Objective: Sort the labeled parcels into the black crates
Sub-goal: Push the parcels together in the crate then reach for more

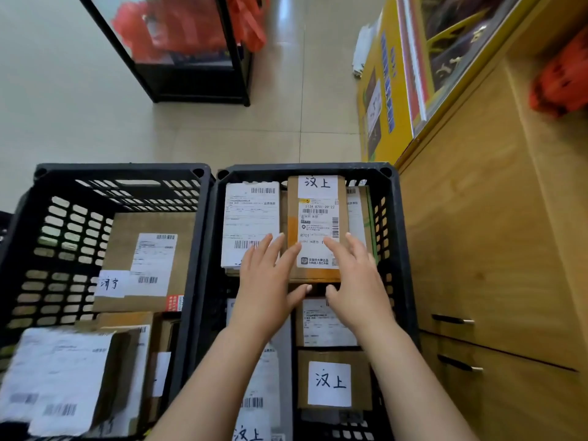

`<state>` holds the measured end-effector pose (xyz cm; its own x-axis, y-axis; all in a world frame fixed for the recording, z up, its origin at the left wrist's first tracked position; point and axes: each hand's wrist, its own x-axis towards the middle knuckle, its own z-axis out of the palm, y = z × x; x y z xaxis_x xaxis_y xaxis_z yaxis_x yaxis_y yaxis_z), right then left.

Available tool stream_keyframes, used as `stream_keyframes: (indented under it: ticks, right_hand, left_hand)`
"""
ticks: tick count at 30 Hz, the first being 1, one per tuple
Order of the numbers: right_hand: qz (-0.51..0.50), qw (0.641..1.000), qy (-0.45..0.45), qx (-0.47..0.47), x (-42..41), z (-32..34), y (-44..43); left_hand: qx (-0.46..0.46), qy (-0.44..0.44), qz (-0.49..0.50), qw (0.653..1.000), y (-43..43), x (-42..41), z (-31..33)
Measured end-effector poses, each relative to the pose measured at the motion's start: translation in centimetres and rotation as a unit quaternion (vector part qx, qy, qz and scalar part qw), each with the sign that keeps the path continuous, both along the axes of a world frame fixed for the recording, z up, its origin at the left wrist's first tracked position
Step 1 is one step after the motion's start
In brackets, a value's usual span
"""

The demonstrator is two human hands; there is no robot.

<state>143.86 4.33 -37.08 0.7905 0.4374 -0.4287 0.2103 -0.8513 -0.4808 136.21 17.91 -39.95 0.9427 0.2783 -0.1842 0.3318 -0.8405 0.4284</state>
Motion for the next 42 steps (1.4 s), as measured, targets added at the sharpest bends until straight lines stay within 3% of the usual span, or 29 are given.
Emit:
stream_keyframes:
  ticks: [10,19,30,36,42]
  right_hand:
    - [0.106,0.983,-0.088,0.121,-4.0,11.0,1.4]
    - [0.204,0.938,-0.154,0.234,-12.4,24.2,6.8]
    - [0.384,0.835,-0.181,0.349,-34.9,36.3,14.6]
    - [0.455,0.783,-0.138,0.401,-49.7,40.0,16.9]
    - [0.556,0.712,-0.104,0.416,-62.8,42.3,19.5]
  left_hand:
    - [-0.004,-0.134,0.114,0.984,0.4,-6.2,11.6]
    - [0.033,-0.229,0.223,0.947,3.3,-17.2,25.6]
    - [0.147,-0.267,0.386,0.871,6.1,-44.2,38.9]
    - [0.193,-0.25,0.459,0.831,5.0,-59.6,42.9]
    - [0.249,-0.229,0.548,0.765,2.7,-72.7,44.7]
